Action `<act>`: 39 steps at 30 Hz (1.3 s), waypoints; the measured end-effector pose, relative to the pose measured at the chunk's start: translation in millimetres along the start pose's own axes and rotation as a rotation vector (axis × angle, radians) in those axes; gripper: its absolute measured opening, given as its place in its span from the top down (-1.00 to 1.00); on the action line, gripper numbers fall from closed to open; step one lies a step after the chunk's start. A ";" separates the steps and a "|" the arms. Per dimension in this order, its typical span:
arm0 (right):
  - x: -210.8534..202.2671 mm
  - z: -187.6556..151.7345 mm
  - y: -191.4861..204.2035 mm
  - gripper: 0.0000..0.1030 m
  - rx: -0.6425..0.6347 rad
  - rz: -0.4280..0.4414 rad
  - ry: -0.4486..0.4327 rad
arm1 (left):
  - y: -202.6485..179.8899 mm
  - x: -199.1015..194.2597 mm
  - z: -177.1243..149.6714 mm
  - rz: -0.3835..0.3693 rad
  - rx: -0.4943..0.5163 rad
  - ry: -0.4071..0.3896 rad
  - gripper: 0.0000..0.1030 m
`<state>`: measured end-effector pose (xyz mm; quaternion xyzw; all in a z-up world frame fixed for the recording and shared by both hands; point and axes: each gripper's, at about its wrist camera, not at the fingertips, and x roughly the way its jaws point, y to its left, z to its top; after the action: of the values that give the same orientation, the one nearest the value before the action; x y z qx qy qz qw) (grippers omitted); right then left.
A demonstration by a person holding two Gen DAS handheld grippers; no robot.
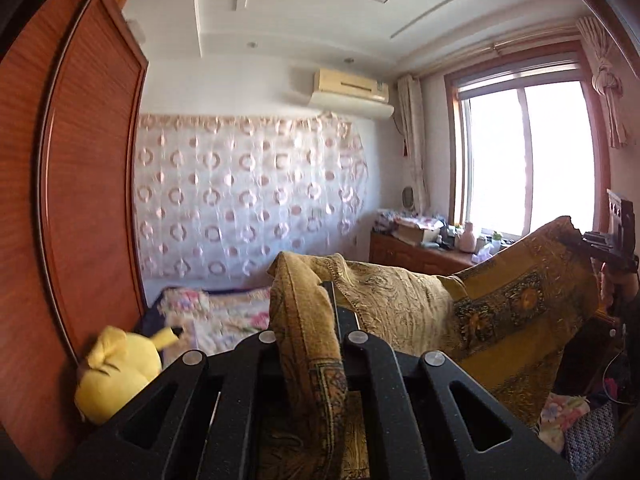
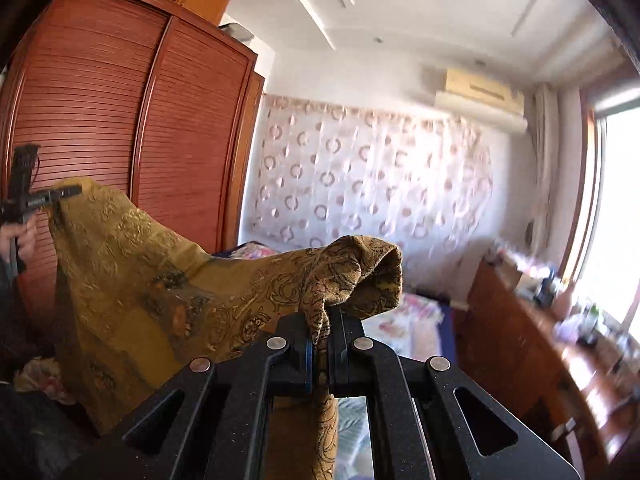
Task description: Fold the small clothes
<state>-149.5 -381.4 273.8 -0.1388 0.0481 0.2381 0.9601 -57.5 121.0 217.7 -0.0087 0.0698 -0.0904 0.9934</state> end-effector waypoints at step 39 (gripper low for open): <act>247.7 -149.9 -8.4 0.58 0.214 0.011 0.577 | 69.1 147.1 -245.8 0.137 -0.192 0.552 -0.60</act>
<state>69.0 -321.9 93.2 -0.0983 0.3445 0.1876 0.9146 63.6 161.2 -47.9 -0.0727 0.3459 -0.0150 0.9353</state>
